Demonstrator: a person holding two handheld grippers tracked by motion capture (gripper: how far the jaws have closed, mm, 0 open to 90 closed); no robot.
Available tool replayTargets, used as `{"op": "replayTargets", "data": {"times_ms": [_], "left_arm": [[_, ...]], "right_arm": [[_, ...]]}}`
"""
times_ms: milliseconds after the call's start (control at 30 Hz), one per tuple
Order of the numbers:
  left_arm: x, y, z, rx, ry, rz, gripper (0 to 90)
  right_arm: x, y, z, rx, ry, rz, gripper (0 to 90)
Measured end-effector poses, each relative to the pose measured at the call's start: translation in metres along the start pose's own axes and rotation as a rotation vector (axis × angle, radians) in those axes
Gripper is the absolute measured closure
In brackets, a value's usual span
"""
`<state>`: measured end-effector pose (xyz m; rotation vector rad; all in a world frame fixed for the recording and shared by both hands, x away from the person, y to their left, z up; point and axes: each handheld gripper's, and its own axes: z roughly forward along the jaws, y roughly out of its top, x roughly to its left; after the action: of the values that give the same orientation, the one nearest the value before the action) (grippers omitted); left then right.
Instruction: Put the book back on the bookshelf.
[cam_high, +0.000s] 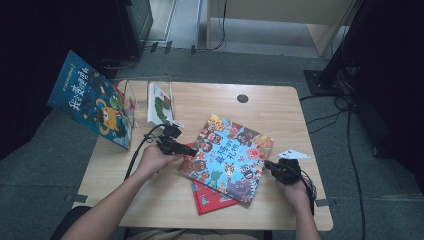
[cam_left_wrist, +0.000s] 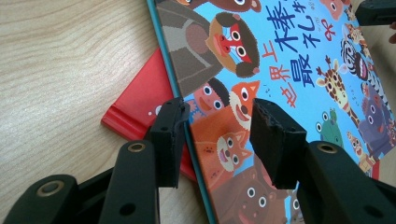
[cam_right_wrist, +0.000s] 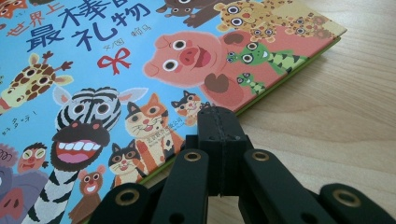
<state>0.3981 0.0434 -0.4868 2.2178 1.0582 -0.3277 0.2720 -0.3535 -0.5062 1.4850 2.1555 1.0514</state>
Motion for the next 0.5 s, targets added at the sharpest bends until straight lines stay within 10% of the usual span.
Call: {"op": "replayTargets", "data": {"times_ms": [500], "left_arm": [[0.0050, -0.0088, -0.0087, -0.005, -0.001, -0.035, 54.0]], "right_arm": [[0.0044, 0.0063, 0.0068, 0.008, 0.030, -0.004, 90.0]]}}
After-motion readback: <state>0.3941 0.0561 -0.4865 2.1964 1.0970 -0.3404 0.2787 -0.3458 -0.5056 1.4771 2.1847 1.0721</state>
